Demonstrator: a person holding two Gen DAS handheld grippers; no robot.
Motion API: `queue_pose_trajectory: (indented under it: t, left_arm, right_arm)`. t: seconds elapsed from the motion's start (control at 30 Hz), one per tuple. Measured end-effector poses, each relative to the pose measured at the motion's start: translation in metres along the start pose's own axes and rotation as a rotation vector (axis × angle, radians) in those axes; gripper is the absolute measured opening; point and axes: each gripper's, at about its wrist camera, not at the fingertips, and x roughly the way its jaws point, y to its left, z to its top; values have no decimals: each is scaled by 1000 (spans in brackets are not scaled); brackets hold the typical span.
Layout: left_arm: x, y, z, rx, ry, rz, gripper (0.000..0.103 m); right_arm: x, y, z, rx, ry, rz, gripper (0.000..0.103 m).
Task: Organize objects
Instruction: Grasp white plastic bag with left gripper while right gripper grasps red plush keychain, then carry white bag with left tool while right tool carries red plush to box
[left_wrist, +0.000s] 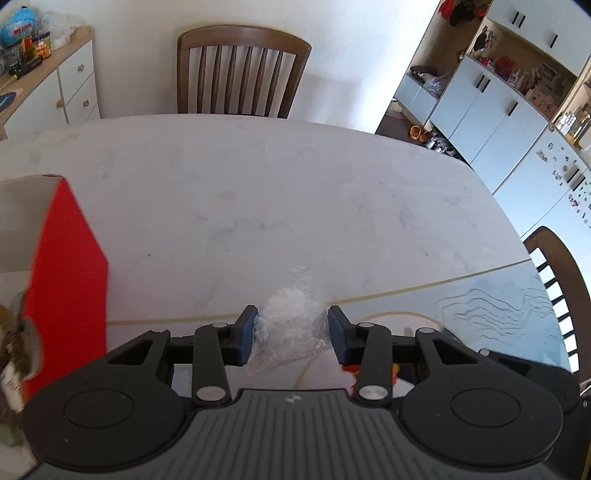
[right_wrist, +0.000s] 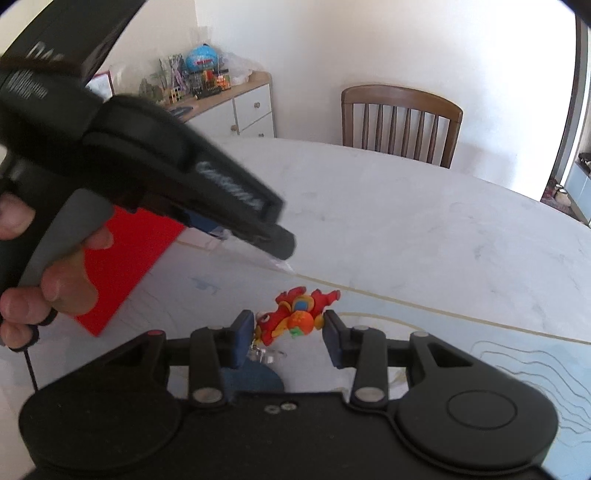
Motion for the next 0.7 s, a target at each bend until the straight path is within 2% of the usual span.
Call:
queue_pose_trajectory:
  t: [0.13,0.3,0.37,0.57,0.7]
  left_arm:
    - [-26,-5,-6,35,-22,-8,40]
    - [-55,-13,-14,79,-55,-4,41]
    - [-67,-15,-19,90,-67,-9,40]
    - [-103,-9,-30,91,-101,-18,41]
    - [-124,3,-38,80,-121,-26,40]
  right_arm:
    - [-23,2,5,3,-8,9,39]
    - [-41,-21,15,-12,-19,15,39]
    - [-47,-5,32,-6,-22,19,39]
    - [-70,5,31,5,-53,28,39]
    - [-79,17,42,-9,-77,34,39]
